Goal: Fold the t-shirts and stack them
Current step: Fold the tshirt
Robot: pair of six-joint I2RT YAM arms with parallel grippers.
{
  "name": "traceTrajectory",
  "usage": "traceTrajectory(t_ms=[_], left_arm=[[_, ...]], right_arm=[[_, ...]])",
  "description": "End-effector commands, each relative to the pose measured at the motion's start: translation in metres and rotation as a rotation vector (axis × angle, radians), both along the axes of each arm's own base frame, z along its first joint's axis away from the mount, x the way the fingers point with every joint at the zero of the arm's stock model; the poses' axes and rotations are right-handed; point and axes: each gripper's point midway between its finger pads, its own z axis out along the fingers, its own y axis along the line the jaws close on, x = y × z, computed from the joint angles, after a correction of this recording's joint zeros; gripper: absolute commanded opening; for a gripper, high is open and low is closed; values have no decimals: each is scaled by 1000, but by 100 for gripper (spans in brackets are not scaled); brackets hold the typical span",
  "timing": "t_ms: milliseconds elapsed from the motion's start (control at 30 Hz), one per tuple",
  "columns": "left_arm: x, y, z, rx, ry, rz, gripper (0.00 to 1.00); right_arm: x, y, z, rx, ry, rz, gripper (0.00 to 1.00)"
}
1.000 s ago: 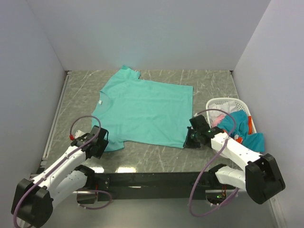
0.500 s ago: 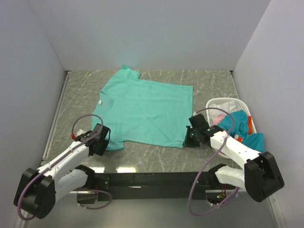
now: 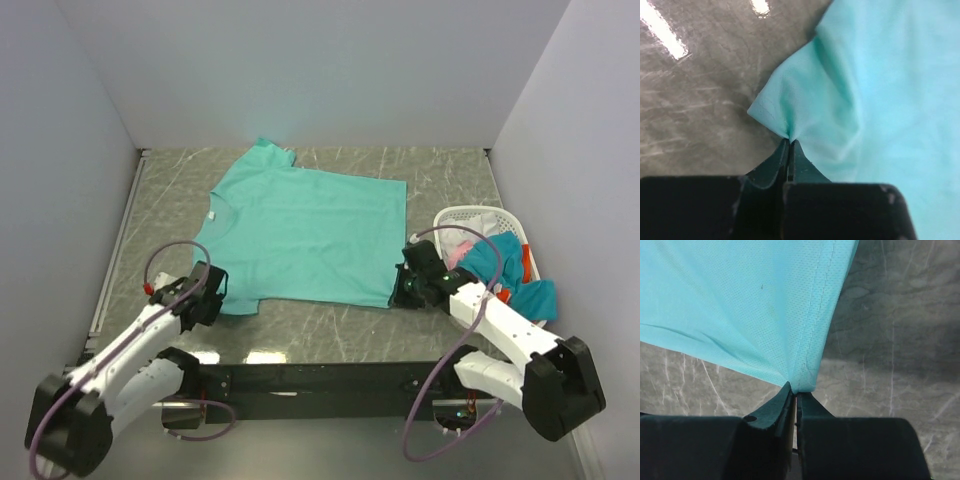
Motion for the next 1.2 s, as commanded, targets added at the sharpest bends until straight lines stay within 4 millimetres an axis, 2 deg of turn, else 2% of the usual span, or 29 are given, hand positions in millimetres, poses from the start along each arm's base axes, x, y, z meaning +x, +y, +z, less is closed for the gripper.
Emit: traceTrajectory(t_ms=[0, 67, 133, 367, 467, 600, 733, 967, 1167], left_arm=[[-11, 13, 24, 4, -66, 38, 0], [-15, 15, 32, -8, -100, 35, 0], [-14, 14, 45, -34, -169, 24, 0], [0, 7, 66, -59, -271, -21, 1], [15, 5, 75, -24, -290, -44, 1], [45, -2, 95, 16, -326, -76, 1], [70, -9, 110, 48, -360, -101, 0], [116, -15, 136, 120, -414, -108, 1], [154, -28, 142, 158, -416, -170, 0]], right_arm=[[-5, -7, 11, -35, -23, 26, 6], [-12, -8, 12, -31, -20, 33, 6], [-16, 1, 15, 18, -13, 64, 6], [-12, -2, 27, 11, -48, 36, 4], [-6, 0, 31, 15, -68, 31, 3], [6, 1, 36, 6, -84, 5, 2], [22, 6, 43, 15, -98, -6, 0], [52, 0, 59, 13, -129, -54, 0], [71, -6, 66, 13, -128, -71, 0]])
